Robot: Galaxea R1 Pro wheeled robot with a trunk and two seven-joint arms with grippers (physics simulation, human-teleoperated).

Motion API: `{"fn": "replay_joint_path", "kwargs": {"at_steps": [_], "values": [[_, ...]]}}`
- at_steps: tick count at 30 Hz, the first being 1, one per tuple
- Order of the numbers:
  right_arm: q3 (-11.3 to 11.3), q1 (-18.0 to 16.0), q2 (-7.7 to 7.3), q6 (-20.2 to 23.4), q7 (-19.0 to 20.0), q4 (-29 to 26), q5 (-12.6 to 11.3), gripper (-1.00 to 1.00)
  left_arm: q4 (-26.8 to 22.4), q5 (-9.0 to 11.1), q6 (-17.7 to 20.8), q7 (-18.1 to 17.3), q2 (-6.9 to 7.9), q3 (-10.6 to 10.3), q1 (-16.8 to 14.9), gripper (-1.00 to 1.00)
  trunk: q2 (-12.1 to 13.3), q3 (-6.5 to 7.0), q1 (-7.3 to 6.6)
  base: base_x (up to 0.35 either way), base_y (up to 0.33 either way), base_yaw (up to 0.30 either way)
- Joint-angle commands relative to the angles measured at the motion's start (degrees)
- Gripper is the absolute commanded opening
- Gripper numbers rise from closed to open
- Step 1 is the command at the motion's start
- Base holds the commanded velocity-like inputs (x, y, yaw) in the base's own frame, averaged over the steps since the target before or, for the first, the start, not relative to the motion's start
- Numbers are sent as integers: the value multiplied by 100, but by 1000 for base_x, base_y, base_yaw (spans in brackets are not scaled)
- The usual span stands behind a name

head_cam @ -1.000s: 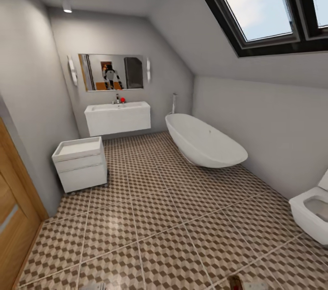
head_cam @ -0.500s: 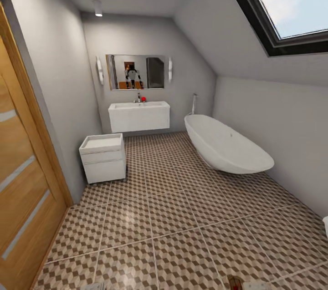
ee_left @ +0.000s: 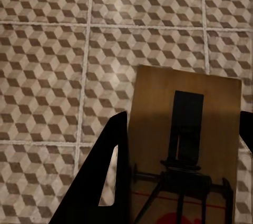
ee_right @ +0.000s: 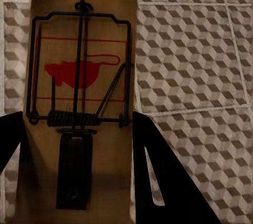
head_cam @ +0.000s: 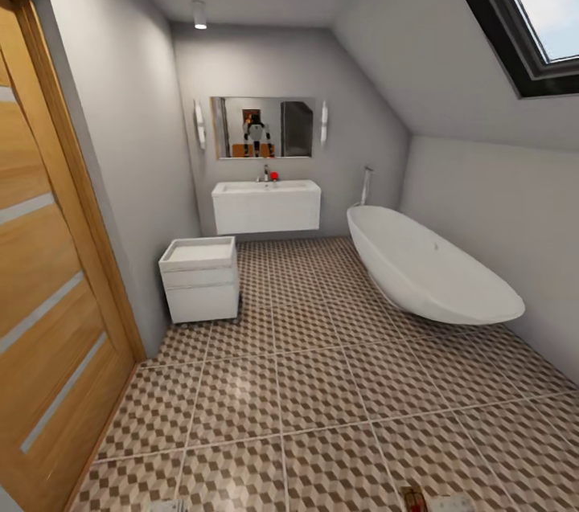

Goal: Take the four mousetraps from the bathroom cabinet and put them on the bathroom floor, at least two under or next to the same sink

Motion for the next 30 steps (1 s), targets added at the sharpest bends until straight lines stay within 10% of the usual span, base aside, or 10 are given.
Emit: {"fn": "replay_joint_path", "kwargs": {"at_steps": [1, 30], "values": [[49, -7, 3, -39, 17, 23, -75, -100, 20, 12, -30, 19, -3, -44, -6, -100, -4, -2, 5, 328, -130, 3], [51, -7, 3, -39, 17, 23, -75, -100, 20, 12, -30, 19, -3, -43, -6, -100, -4, -2, 5, 329, -109, 36]]}}
